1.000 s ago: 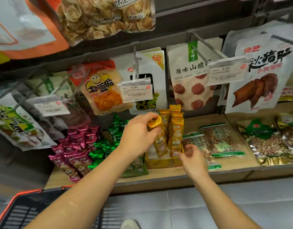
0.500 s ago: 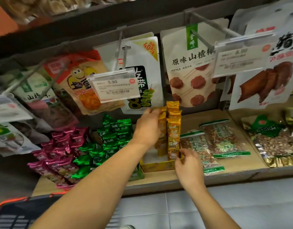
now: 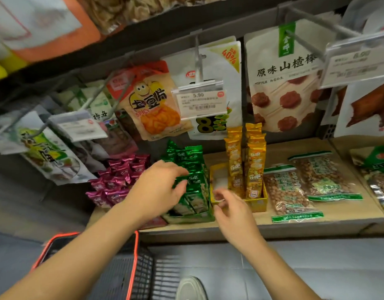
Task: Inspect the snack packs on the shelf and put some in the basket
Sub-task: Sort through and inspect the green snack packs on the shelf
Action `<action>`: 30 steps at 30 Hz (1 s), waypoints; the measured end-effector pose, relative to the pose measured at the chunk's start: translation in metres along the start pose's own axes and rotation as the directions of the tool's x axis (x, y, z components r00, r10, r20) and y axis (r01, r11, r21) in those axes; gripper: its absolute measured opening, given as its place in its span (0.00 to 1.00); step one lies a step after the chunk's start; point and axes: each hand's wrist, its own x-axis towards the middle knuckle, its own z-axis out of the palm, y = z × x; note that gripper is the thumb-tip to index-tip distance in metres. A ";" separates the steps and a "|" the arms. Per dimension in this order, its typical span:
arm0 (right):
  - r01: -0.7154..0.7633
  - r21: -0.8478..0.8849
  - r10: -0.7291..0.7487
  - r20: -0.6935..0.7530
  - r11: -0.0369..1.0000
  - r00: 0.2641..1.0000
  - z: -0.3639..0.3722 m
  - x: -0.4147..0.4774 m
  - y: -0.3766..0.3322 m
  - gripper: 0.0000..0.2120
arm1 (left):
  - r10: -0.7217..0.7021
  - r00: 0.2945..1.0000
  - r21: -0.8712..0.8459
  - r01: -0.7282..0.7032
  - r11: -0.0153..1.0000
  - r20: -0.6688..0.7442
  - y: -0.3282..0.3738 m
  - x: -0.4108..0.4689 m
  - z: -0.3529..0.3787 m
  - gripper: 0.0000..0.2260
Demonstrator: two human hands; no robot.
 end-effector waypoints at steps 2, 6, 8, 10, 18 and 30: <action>0.011 -0.008 -0.011 0.090 1.000 0.996 0.011 -0.003 -0.004 0.23 | 0.000 0.992 0.052 -0.007 0.999 0.122 -0.002 -0.006 0.012 0.25; -0.020 -0.029 0.024 0.158 0.999 0.987 0.026 -0.005 -0.008 0.29 | 0.034 0.991 0.152 -0.054 0.987 0.132 0.001 -0.005 0.031 0.22; -0.056 -0.066 0.066 0.170 0.996 0.983 0.031 -0.004 -0.007 0.30 | 0.054 0.998 0.090 -0.058 0.994 0.045 0.002 -0.004 0.033 0.15; -0.080 -0.077 0.092 0.178 0.994 0.980 0.035 -0.002 -0.005 0.31 | 0.070 0.997 0.046 -0.069 0.997 -0.013 0.002 -0.004 0.036 0.12; -0.201 -0.052 0.207 0.269 0.978 0.940 0.050 -0.007 0.016 0.35 | 0.077 0.946 -0.162 -0.134 0.978 -0.315 0.013 -0.015 0.011 0.09; -0.034 0.045 0.001 0.582 0.998 0.813 -0.037 0.001 -0.080 0.23 | -0.254 0.829 -0.568 -0.091 0.818 -0.499 0.036 -0.085 -0.086 0.08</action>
